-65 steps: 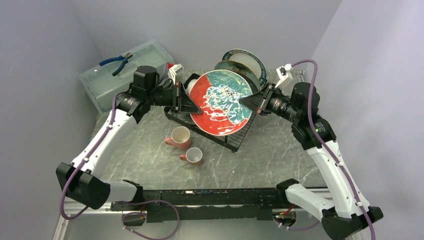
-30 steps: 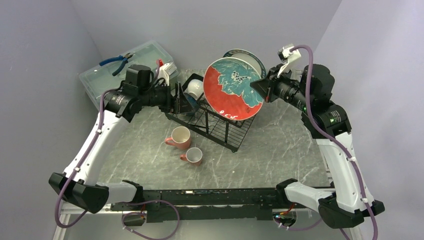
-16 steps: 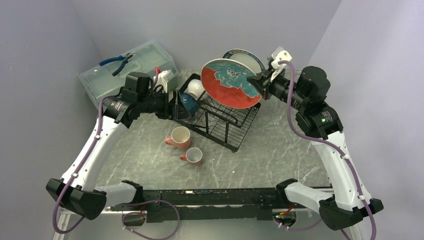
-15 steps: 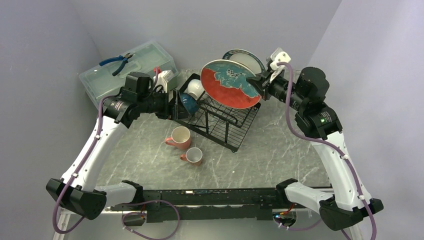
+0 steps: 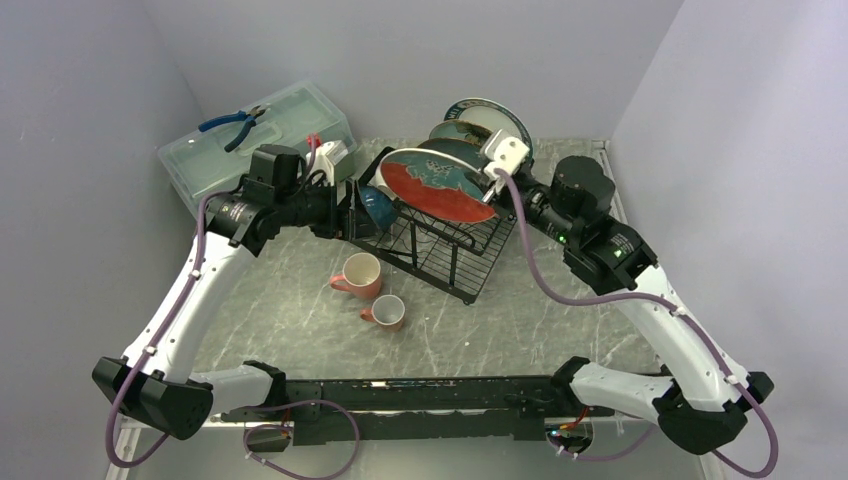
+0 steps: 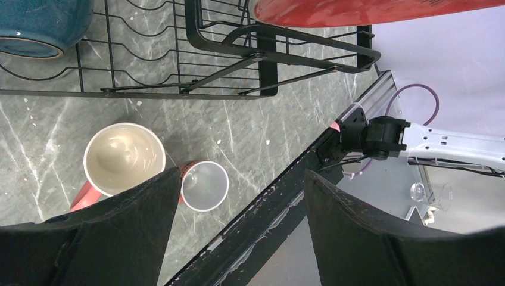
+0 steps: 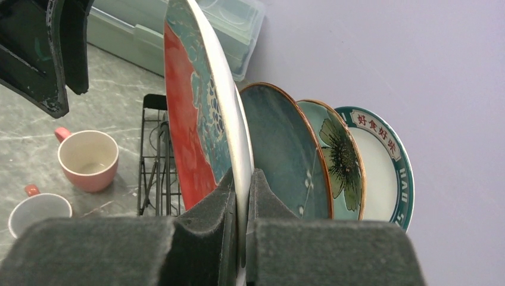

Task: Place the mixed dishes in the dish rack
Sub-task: Insert the plate into the dish rack.

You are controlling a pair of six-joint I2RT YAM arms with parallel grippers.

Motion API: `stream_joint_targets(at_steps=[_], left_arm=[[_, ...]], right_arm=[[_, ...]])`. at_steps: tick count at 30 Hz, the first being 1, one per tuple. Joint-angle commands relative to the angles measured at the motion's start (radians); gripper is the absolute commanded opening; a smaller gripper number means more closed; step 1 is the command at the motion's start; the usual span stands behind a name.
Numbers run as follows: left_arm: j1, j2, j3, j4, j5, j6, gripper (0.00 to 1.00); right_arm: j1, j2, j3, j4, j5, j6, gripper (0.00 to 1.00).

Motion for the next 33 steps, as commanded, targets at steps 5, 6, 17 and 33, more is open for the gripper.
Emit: stream_joint_targets(at_steps=[5, 6, 17, 33], left_arm=[[0.006, -0.015, -0.003, 0.024, 0.009, 0.015, 0.8], [0.006, -0.013, -0.001, 0.026, 0.01, 0.014, 0.8], [0.007, 0.002, 0.003, 0.036, 0.028, 0.011, 0.8], [0.007, 0.012, -0.001, 0.053, 0.049, 0.005, 0.8]], right_arm=[[0.105, -0.048, 0.012, 0.276, 0.264, -0.09, 0.0], [0.116, -0.047, 0.009, 0.279, 0.289, -0.096, 0.0], [0.162, -0.047, -0.005, 0.271, 0.353, -0.064, 0.0], [0.165, -0.074, -0.075, 0.236, 0.348, 0.006, 0.0]])
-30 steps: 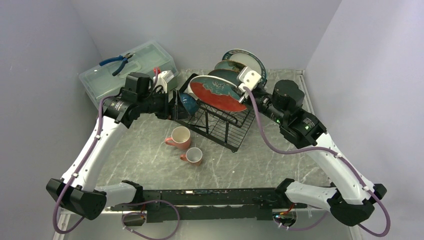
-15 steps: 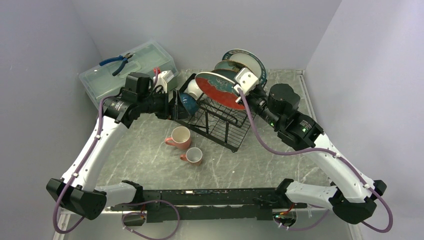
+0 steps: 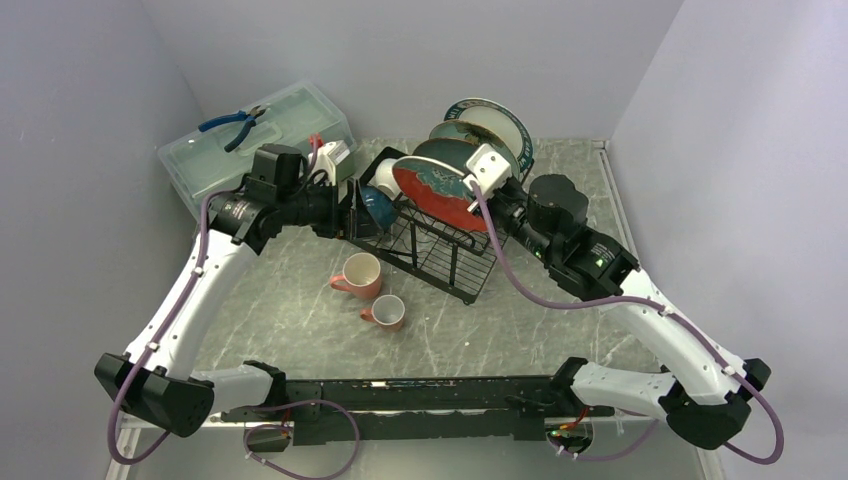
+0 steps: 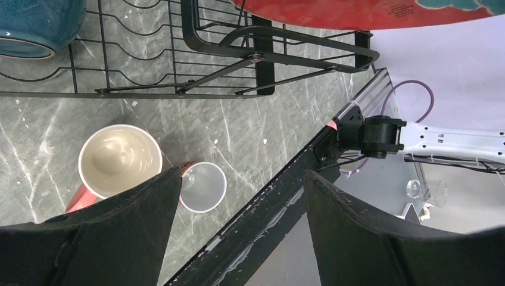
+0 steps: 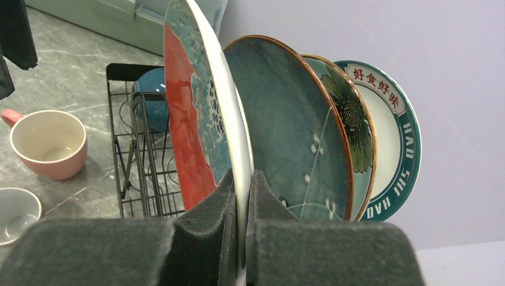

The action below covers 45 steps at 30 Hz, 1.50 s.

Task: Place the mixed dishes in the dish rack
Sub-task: Insert the plate into the dish rack.

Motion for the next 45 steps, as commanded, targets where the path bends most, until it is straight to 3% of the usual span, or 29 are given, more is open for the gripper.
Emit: stream_joint_targets(at_steps=[1, 13, 20, 34, 39, 45], left_arm=[[0.006, 0.002, 0.002, 0.047, 0.033, 0.005, 0.8], [0.006, 0.003, -0.015, 0.047, 0.029, -0.004, 0.8], [0.006, -0.008, -0.03, 0.057, 0.028, -0.02, 0.8], [0.006, -0.013, -0.064, 0.086, 0.045, -0.059, 0.8], [0.006, -0.005, -0.074, 0.091, 0.055, -0.072, 0.8], [0.006, -0.002, -0.094, 0.085, 0.036, -0.075, 0.8]], right_arm=[[0.006, -0.066, 0.015, 0.208, 0.019, 0.036, 0.0], [0.003, -0.086, -0.065, 0.199, 0.107, 0.1, 0.0], [0.001, -0.077, -0.045, 0.22, 0.174, 0.108, 0.31], [-0.003, -0.083, 0.04, 0.199, 0.164, 0.146, 0.46], [-0.003, -0.094, 0.114, 0.036, 0.303, 0.243, 0.49], [-0.005, -0.103, 0.22, -0.278, 0.483, 0.524, 0.51]])
